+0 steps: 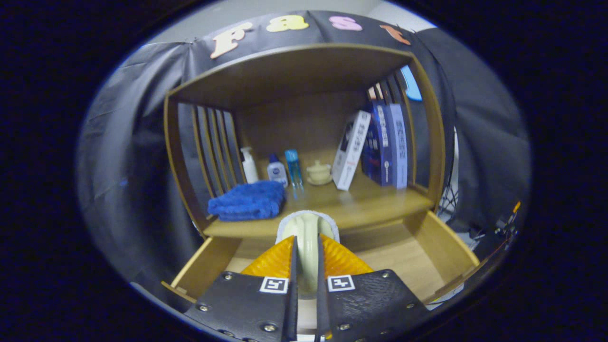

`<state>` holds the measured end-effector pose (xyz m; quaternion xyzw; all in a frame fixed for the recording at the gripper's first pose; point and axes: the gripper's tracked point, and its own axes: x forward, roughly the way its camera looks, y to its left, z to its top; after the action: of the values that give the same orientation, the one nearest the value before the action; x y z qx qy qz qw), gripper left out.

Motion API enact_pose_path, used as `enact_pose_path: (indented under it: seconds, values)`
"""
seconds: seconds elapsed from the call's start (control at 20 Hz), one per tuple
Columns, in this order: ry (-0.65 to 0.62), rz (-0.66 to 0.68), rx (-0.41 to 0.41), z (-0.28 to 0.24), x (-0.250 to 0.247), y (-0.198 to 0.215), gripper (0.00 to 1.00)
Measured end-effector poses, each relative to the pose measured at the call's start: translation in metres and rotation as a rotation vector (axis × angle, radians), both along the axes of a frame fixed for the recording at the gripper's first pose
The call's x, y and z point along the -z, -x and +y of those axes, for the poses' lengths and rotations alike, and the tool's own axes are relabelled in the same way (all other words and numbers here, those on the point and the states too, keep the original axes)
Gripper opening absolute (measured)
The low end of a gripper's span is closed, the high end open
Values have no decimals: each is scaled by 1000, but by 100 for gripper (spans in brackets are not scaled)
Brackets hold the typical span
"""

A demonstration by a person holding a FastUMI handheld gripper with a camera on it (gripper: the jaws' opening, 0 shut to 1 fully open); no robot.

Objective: Pull open the drawer, take out the items inside it, and place them on the countertop above the cabinet.

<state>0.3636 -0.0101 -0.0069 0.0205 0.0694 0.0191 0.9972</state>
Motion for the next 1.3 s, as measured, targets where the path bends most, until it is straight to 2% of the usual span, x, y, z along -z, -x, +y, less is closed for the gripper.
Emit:
enact_pose_path:
  seconds: [0.15,0.25,0.4,0.55,0.75,1.05,1.1,1.15,1.3]
  values:
    - [35,-111,-4,8,-55,10,16]
    - [44,-128,-28,19,-75,8,16]
    - [103,-134,-18,21,-92,-11,16]
    - [73,-106,0,23,-91,-41,16]
    - [51,-3,38,11,-55,-93,16]
    - [2,208,101,-9,55,-143,16]
    - [-25,139,113,-10,46,-154,16]
    - [-22,143,139,-12,47,-162,17]
    - [-42,149,133,-6,48,-176,16]
